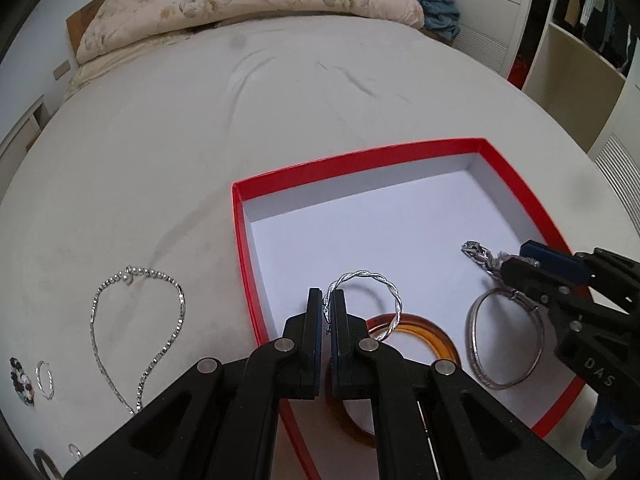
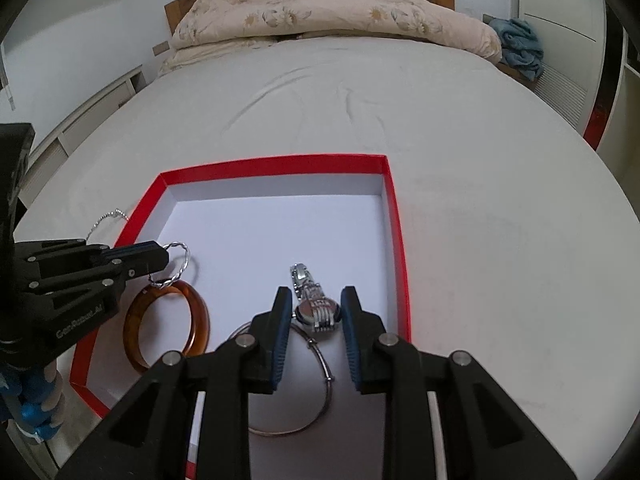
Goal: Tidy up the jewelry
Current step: 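Lower both items into the red box and open both grippers, then withdraw both grippers toward the dark brown bangle and small silver ring, then grasp the dark brown bangle with the left gripper while the right gripper grasps the small silver ring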
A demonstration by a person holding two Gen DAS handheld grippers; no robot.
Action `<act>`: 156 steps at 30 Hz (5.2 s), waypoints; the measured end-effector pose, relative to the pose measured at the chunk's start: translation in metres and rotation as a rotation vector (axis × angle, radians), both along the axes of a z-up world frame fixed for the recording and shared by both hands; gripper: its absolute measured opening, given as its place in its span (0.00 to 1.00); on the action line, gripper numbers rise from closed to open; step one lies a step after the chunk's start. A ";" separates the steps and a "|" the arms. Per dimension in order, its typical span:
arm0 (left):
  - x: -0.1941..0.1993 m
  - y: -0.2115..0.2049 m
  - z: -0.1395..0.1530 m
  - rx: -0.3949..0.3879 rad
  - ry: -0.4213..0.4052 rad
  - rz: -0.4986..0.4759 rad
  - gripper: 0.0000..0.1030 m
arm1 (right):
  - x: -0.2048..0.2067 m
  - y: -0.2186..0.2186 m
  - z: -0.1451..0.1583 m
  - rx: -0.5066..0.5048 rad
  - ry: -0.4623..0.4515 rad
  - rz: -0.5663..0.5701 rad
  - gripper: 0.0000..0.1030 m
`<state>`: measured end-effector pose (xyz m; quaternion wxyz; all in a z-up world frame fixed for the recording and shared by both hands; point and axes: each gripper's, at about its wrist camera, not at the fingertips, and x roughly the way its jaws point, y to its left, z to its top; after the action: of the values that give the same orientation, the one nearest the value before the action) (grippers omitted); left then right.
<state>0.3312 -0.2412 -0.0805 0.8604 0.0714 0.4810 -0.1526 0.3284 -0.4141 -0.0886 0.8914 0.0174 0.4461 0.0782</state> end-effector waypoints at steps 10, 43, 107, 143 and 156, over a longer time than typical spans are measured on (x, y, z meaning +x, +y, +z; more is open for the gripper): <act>-0.009 -0.002 0.011 -0.001 -0.024 0.006 0.08 | -0.008 -0.003 0.015 -0.013 -0.016 -0.015 0.35; -0.225 0.114 0.153 0.012 -0.208 0.111 0.47 | -0.216 0.076 0.151 0.066 -0.145 -0.012 0.36; -0.277 0.345 0.063 -0.042 -0.068 0.523 0.46 | -0.229 0.265 0.092 0.119 -0.064 0.401 0.42; -0.161 0.361 -0.011 -0.017 0.062 0.425 0.08 | -0.137 0.341 -0.025 -0.039 0.117 0.514 0.19; -0.197 0.357 0.040 -0.021 -0.013 0.439 0.08 | -0.165 0.323 0.032 0.021 0.050 0.478 0.18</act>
<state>0.1343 0.1156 -0.0405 0.8768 -0.0429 0.4777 0.0340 0.1638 -0.0914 -0.0564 0.8359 -0.0776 0.4588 0.2913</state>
